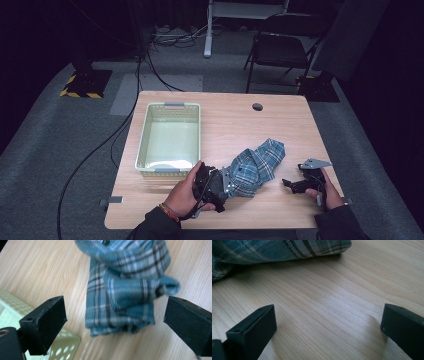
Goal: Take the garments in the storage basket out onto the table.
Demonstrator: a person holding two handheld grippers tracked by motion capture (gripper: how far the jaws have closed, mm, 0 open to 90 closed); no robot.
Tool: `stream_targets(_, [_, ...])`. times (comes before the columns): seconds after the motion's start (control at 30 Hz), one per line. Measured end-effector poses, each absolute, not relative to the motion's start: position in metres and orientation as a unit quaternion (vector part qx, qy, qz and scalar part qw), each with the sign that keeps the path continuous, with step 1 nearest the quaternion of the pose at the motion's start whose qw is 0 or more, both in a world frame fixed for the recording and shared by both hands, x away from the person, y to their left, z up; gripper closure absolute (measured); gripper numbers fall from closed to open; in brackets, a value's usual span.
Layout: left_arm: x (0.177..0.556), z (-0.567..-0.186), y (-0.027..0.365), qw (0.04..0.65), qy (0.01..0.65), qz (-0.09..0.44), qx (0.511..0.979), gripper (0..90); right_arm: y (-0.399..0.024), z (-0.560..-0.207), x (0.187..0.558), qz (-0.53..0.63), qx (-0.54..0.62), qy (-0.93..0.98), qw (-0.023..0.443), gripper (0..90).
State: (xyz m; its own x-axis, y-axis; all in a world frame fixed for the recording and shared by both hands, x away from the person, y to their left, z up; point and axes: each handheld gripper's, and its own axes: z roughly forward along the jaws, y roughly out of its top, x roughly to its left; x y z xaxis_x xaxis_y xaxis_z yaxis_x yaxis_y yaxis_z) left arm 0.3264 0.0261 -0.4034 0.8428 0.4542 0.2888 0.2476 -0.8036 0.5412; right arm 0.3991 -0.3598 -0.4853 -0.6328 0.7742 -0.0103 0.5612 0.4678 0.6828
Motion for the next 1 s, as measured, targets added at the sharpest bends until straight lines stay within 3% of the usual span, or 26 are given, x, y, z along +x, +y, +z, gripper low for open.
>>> stream_targets(1.0, [0.308, -0.431, 0.074, 0.212, 0.220, 0.196, 0.932, 3.7, -0.360, -0.485, 0.399, 0.330, 0.397, 0.841, 0.162, 0.2])
